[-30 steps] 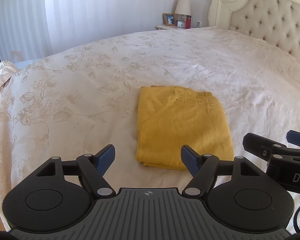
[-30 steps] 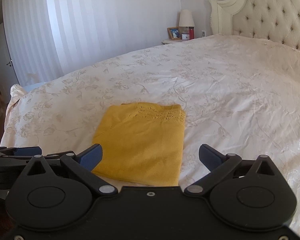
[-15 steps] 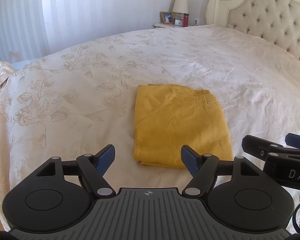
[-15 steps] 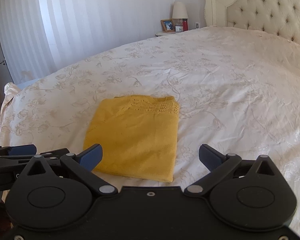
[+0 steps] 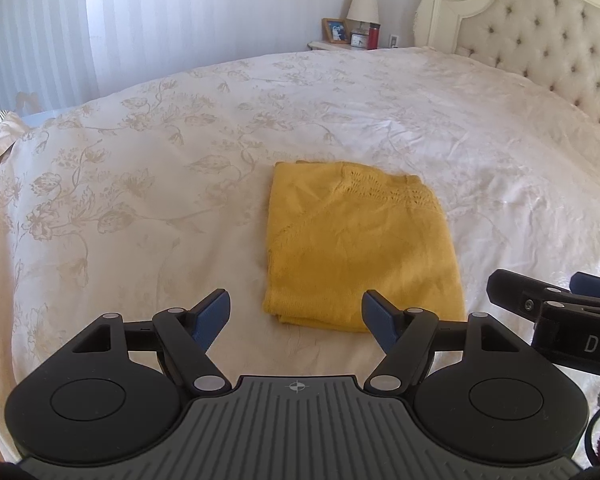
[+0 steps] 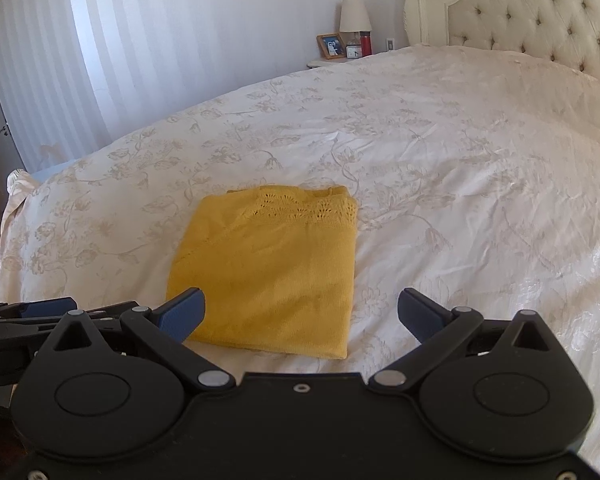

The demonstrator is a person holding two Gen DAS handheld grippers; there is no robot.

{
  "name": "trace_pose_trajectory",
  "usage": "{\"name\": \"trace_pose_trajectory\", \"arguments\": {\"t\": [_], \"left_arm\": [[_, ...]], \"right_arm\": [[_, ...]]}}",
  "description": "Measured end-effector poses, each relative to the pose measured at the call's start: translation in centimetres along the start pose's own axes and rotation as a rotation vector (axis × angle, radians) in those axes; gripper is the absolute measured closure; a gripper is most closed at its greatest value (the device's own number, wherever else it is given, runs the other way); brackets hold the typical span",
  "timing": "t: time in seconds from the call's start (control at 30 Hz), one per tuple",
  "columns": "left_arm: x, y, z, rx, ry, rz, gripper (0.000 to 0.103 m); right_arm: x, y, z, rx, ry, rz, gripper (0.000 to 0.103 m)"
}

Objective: Fold small clothes

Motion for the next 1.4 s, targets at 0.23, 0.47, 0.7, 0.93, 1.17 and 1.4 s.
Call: {"name": "trace_pose_trajectory", "arguments": {"t": [0.23,0.47,0.7,0.93,1.17,1.4], "left_arm": [[0.14,-0.24,0.15,-0.01,-0.003,0.001,0.031],[0.15,-0.32,0.3,-0.013,-0.001,-0.001,0.031],[0.02,-0.35,0.34,-0.016,0.003,-0.006,0.031],[-0.07,-0.28,0.34,-0.014,0.008,-0.003,0.031],[-0.06,-0.27,0.36,-0.016,0.01,-0.003,0.031],[-0.02,-0.17,0.3,-0.011,0.01,-0.006,0.032]], "right_arm": [[-0.12,-0.18,0.04,-0.003,-0.002,-0.004,0.001],[-0.07,-0.25,0.3,-0.009,-0.011,-0.007,0.001],[-0.22,-0.21,0.42,-0.008,-0.011,-0.007,0.001],[-0.38,-0.1,0.34,-0.001,-0.01,-0.007,0.001],[-0.35,-0.1,0.22,-0.001,-0.01,-0.009,0.001],[-0.32,-0.13,0.25,-0.002,-0.011,-0.009,0.001]]}}
Point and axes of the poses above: each gripper's, at about its wrist camera, not at the fingertips, and y roughly against the way its jaws point, x to its right, z to its underside, the point moved 10 cm from there along -y, roughly the way its jaws point, and after that the axes turned 3 degrees about y, right-handed, at the moved point
